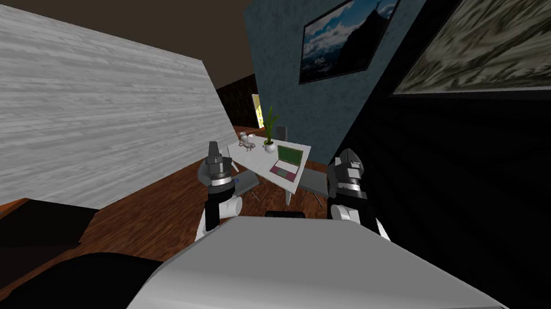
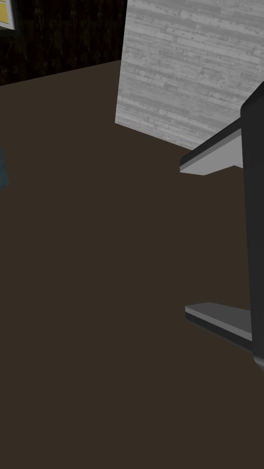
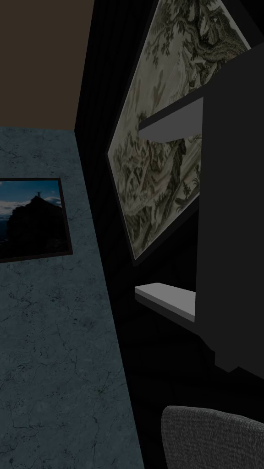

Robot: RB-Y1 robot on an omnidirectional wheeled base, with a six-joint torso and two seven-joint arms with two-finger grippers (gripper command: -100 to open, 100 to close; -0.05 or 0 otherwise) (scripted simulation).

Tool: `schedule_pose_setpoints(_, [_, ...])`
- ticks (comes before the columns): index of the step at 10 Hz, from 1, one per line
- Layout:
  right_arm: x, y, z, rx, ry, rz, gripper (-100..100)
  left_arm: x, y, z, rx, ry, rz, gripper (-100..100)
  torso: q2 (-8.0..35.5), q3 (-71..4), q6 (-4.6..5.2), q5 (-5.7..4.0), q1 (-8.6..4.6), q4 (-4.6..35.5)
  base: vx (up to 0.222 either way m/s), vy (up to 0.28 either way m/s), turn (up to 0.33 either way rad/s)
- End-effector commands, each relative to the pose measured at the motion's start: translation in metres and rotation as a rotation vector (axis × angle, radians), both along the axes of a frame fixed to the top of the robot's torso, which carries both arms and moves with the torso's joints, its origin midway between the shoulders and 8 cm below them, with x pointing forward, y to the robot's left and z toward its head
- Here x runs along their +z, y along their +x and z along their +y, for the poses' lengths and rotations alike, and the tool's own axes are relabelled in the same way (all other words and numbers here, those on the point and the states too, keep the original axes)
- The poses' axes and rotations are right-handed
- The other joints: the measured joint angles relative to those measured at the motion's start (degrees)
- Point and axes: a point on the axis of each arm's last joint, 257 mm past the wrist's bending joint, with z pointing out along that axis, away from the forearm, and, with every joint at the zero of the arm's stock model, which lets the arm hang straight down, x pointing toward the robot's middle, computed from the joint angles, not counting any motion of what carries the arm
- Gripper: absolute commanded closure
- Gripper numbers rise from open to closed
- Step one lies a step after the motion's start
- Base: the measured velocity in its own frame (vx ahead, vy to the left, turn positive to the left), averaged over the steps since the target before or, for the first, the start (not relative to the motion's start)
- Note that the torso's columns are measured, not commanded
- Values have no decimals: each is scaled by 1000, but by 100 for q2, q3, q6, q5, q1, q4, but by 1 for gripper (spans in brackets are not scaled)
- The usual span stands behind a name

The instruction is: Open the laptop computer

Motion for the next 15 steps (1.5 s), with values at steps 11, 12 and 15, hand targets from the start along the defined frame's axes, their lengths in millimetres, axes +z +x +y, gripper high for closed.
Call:
schedule_pose_setpoints(11, [-8, 8, 7, 27, -88, 47, -100, 0, 0, 0, 0, 0, 0, 0, 4158, -8312, -2, 1, 4, 4150, -3, 5, 27])
schedule_pose_setpoints(12, [-13, 12, 9, 35, -130, 74, -100, 0, 0, 0, 0, 0, 0, 0, 4214, -8422, -1, 3, 11, 4207, -32, 68, 179])
schedule_pose_setpoints(15, [-28, 23, 13, 48, -236, 141, -100, 0, 0, 0, 0, 0, 0, 0, 4227, -8457, 4, -1, -5, 4228, -25, 62, 173])
